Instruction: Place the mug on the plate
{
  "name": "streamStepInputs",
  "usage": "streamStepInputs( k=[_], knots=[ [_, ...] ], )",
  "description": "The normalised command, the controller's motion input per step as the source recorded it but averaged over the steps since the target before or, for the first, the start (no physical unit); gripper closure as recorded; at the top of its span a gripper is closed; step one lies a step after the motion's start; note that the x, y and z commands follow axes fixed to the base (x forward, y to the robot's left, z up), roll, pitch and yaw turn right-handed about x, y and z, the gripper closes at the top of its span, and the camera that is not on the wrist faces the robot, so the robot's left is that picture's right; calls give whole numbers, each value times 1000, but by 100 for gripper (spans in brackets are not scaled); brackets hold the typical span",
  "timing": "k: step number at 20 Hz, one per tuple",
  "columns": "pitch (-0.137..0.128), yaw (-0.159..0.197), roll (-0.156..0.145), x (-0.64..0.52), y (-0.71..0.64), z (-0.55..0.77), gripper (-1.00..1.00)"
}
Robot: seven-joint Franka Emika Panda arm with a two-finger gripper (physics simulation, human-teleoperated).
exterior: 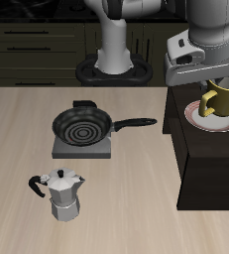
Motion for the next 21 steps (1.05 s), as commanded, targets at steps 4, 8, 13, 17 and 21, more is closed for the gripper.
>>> streamStepInputs(
  k=[4, 8, 13, 17, 21],
  knots=[
    [53, 7, -36, 141, -13, -292, 100],
    [77, 4, -29, 83, -62, -158, -100],
    [-7, -6, -42, -13, -84, -19, -100],
    [-1, 24, 4, -38, 72, 87, -100],
    [-13, 25, -3, -108, 39, 140, -100]
  ],
)
